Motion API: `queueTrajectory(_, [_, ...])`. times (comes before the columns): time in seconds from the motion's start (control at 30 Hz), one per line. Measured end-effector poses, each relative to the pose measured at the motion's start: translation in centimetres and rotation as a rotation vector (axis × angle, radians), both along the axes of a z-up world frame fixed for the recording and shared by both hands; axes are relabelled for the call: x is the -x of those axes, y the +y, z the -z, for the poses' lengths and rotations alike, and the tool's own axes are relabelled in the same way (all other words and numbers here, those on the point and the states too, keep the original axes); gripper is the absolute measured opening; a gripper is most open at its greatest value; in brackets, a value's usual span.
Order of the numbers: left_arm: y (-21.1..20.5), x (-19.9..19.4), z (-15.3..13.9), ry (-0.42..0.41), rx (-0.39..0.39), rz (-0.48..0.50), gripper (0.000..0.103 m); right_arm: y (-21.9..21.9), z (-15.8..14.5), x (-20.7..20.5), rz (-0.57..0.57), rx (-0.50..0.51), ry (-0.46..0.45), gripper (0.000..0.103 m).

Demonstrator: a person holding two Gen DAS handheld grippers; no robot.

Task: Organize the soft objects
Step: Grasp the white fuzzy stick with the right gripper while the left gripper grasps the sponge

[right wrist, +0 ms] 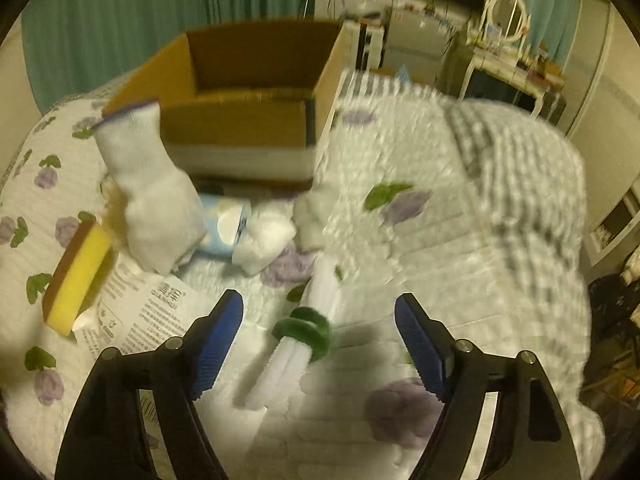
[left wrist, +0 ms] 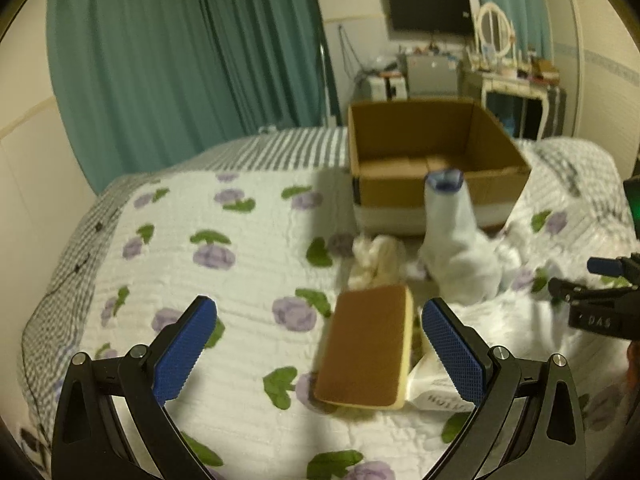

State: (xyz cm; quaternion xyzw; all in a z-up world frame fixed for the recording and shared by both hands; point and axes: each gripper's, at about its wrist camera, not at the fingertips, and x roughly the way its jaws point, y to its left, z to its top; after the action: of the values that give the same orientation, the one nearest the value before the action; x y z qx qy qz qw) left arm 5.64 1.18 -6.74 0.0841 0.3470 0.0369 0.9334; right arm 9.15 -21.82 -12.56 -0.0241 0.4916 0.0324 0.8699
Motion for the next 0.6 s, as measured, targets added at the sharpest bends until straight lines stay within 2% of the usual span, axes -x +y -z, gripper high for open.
queueTrajectory(0.03, [-0.1, -0.3, 0.6, 0.016, -0.011, 0.0, 0.103, 0.0, 0.5, -0.2, 0.0, -0.004, 0.019, 0.07])
queueTrajectory(0.13, [-0.2, -0.9, 1.9, 0.062, -0.02, 0.006, 0.103, -0.1, 1.8, -0.8, -0.008, -0.03, 0.055, 0.053])
queueTrajectory(0.17, [-0.2, -1.2, 2.2, 0.076, -0.02, 0.008, 0.103, 0.0, 1.9, -0.8, -0.02, -0.044, 0.057, 0.031])
queueTrajectory(0.2, [-0.3, -1.4, 2.7, 0.092, -0.023, 0.011, 0.103, 0.1, 2.0, -0.7, -0.03, -0.049, 0.053, 0.025])
queueTrajectory(0.33, [-0.8, -2.3, 4.5, 0.158, -0.03, 0.03, 0.103, 0.4, 1.3, 0.0, -0.056, -0.056, 0.006, 0.025])
queueTrajectory(0.53, [-1.5, -4.0, 7.3, 0.257, -0.06, 0.026, 0.103, 1.1, 0.8, 0.4, -0.084, -0.053, -0.002, 0.025])
queueTrajectory(0.6, [-1.2, -4.7, 8.5, 0.31, -0.034, 0.028, 0.103, 1.2, 0.7, 0.4, -0.087, -0.057, -0.004, 0.025])
